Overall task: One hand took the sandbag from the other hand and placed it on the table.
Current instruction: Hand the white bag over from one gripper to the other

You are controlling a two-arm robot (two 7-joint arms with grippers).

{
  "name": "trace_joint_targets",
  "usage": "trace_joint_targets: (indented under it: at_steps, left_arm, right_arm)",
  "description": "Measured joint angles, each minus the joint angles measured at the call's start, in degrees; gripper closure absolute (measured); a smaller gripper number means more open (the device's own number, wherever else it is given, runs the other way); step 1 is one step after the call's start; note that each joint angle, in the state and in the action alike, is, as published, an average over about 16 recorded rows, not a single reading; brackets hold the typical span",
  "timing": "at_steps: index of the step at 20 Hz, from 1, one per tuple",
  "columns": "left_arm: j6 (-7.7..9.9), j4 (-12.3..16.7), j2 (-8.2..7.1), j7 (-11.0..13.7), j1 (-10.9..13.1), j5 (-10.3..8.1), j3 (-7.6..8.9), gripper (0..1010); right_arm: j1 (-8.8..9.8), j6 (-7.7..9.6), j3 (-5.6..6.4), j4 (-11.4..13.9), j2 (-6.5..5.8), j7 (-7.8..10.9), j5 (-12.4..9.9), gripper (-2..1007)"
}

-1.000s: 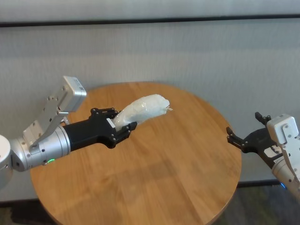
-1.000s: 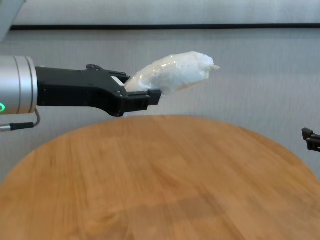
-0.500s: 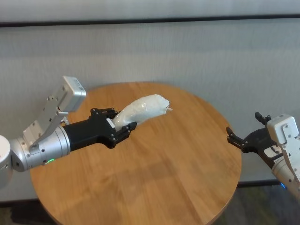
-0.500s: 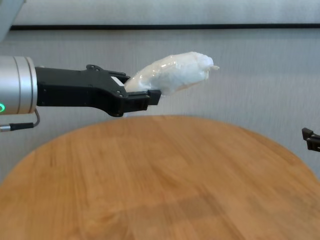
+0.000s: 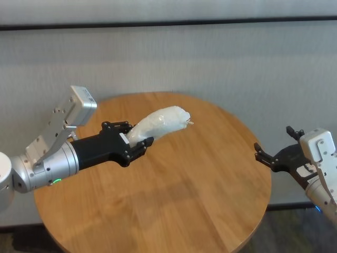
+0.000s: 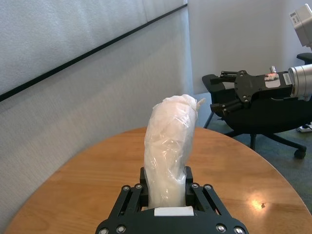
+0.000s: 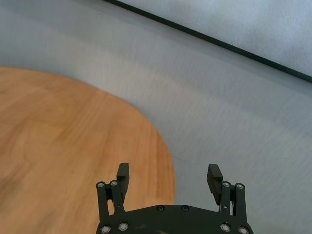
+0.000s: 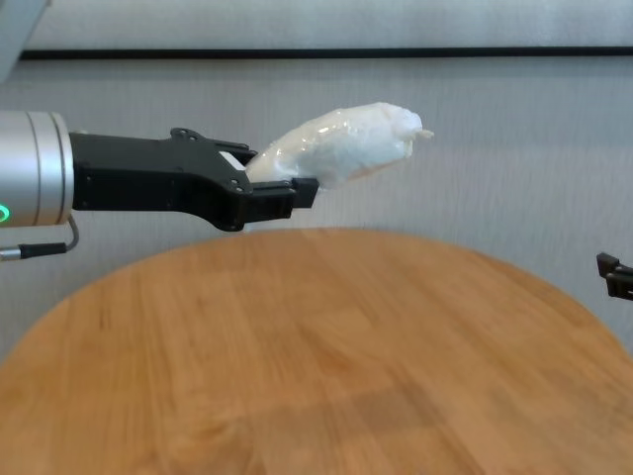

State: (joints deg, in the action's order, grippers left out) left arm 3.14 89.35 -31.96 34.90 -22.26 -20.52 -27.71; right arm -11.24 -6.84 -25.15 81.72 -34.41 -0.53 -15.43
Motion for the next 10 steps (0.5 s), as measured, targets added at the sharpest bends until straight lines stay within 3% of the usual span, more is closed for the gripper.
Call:
trace_joint_targets:
  at_steps: [6,10]
  left_arm:
    - [0.00,0.0,0.00,0.0,0.0,0.00,0.00,600]
    - [-0.01,0.0,0.00,0.0,0.0,0.00,0.00,600]
  right_arm:
    - [0.28,0.48,1.65,1.7,0.82,3.38,-3.8,-1]
    - [0.42,1.23,3.01,2.9,1.58,6.71,-7.5,-1]
